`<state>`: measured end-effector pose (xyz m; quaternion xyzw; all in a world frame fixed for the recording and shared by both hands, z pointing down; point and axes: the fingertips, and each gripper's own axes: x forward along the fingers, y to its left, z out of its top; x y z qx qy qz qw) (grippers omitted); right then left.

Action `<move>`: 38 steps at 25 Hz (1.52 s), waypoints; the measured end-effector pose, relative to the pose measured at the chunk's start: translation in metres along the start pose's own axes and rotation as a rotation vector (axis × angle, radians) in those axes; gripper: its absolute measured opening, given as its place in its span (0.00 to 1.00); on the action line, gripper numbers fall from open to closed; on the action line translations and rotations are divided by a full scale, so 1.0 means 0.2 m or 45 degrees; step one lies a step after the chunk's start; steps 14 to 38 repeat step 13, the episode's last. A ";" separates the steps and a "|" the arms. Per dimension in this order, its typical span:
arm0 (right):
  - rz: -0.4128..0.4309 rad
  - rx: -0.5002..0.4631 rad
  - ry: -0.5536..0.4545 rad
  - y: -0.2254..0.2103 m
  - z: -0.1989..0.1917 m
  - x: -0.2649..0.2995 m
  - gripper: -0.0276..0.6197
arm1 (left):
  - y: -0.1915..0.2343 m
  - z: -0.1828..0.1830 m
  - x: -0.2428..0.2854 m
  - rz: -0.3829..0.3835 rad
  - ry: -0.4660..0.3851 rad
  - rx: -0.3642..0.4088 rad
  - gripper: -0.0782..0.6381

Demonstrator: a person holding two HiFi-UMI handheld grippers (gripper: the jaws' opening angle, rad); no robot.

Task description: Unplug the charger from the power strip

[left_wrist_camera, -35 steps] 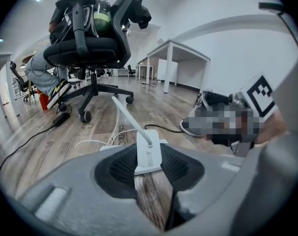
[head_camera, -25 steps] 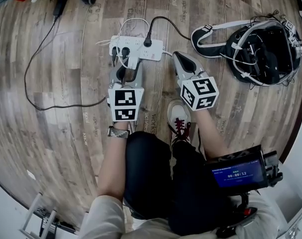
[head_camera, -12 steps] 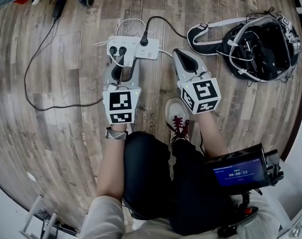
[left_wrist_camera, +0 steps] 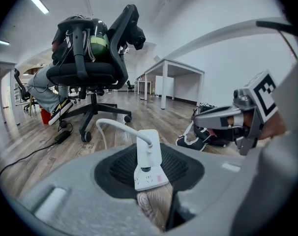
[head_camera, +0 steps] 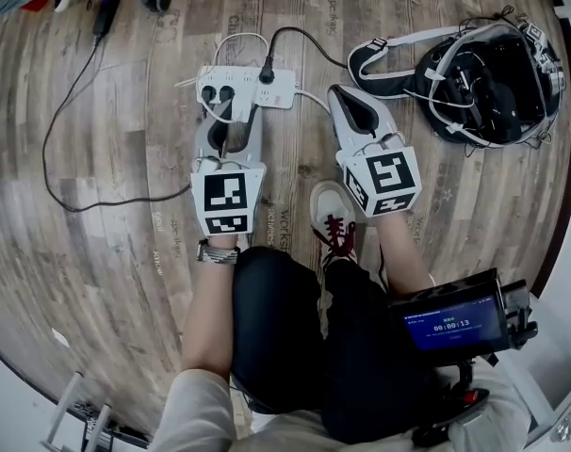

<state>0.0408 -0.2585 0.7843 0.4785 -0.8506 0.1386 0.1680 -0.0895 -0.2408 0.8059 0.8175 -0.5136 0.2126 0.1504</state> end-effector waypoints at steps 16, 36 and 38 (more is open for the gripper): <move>-0.001 -0.017 0.003 0.04 0.02 0.02 0.05 | 0.00 -0.01 0.00 -0.020 0.001 0.009 0.31; -0.001 -0.017 0.003 0.04 0.02 0.02 0.05 | 0.00 -0.01 0.00 -0.020 0.001 0.009 0.31; -0.001 -0.017 0.003 0.04 0.02 0.02 0.05 | 0.00 -0.01 0.00 -0.020 0.001 0.009 0.31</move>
